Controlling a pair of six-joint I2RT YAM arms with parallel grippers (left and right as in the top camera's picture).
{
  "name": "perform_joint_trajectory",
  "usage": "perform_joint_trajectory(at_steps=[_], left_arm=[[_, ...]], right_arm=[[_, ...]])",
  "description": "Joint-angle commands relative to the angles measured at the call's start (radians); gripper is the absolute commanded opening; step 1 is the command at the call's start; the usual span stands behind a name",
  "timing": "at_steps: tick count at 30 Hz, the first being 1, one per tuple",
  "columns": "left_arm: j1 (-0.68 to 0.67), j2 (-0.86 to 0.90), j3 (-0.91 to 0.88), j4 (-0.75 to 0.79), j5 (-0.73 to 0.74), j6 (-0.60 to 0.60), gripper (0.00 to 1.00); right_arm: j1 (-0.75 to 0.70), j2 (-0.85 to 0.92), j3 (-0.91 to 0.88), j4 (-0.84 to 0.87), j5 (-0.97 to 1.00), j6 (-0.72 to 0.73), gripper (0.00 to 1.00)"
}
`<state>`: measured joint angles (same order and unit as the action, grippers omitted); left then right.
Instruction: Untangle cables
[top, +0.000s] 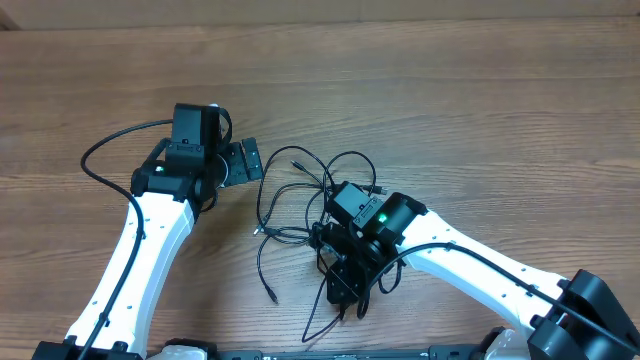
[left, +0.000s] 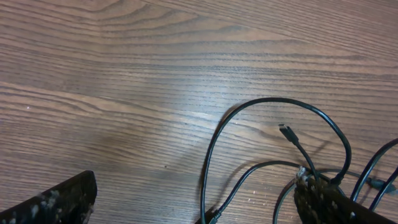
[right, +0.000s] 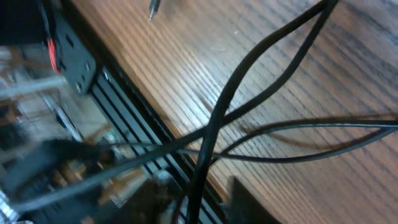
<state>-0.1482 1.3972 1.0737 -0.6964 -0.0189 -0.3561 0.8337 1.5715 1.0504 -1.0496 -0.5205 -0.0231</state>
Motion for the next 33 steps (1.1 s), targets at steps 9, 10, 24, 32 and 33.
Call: perform_joint_trajectory(at_steps=[9, 10, 24, 32, 33], left_arm=[[0.004, 0.004, 0.008, -0.008, 0.009, 0.019, 1.0], [0.004, 0.004, 0.008, -0.01, 0.009, 0.019, 1.0], [0.004, 0.004, 0.008, -0.014, 0.011, 0.019, 1.0], [0.004, 0.004, 0.008, -0.013, 0.011, 0.019, 1.0], [0.004, 0.004, 0.008, -0.014, 0.011, 0.019, 1.0]], right_arm=[[-0.032, -0.004, 0.016, 0.013, 0.053, 0.046, 0.04], [-0.049, -0.004, 0.031, 0.001, 0.092, 0.079, 0.04], [-0.368, -0.004, 0.57, -0.23, 0.3, 0.24, 0.04], [-0.392, -0.004, 0.92, -0.208, 0.285, 0.24, 0.04], [-0.392, -0.004, 0.947, -0.2, 0.29, 0.24, 0.04]])
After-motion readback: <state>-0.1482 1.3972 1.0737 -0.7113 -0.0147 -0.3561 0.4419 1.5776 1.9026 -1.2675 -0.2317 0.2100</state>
